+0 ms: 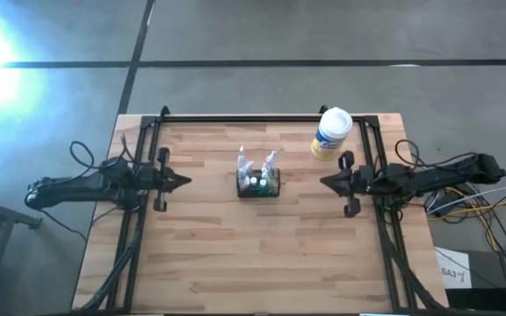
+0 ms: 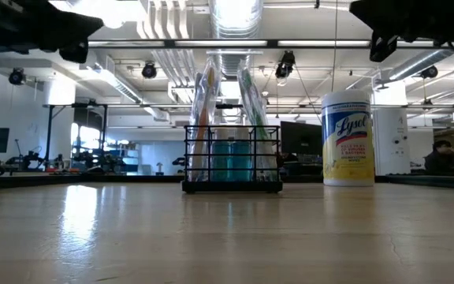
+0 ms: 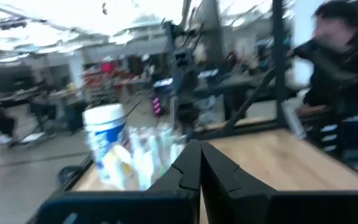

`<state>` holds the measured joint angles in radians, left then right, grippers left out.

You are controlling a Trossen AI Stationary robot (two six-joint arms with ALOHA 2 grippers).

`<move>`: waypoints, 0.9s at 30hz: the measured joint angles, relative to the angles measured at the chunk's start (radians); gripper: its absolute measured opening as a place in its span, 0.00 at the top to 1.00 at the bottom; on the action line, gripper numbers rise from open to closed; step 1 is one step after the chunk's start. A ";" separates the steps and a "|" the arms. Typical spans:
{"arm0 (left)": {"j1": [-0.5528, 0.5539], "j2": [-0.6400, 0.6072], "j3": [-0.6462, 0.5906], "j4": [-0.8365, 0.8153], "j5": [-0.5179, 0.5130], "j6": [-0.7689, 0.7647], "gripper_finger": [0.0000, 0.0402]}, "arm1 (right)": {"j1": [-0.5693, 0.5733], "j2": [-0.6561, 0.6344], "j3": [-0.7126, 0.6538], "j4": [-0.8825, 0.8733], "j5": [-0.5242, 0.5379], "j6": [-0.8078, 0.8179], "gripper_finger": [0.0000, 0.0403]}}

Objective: Pick & Place toothbrushing station
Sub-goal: Return to Home Position

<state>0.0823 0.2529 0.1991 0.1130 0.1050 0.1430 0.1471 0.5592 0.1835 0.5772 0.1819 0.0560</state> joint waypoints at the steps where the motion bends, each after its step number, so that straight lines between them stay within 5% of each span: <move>1: 0.007 -0.015 -0.016 0.012 0.023 -0.014 0.99 | 0.000 -0.009 -0.010 0.000 0.000 0.001 0.98; 15: 0.065 -0.244 -0.119 -0.014 0.051 -0.103 1.00 | 0.001 -0.123 -0.175 0.069 0.106 0.007 0.98; 27: 0.069 -0.253 -0.156 -0.038 0.063 -0.124 1.00 | 0.001 -0.236 -0.175 -0.069 0.105 0.023 0.98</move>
<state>0.1508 0.0002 0.0435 0.0750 0.1677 0.0194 0.1478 0.3227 0.0086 0.5077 0.2871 0.0788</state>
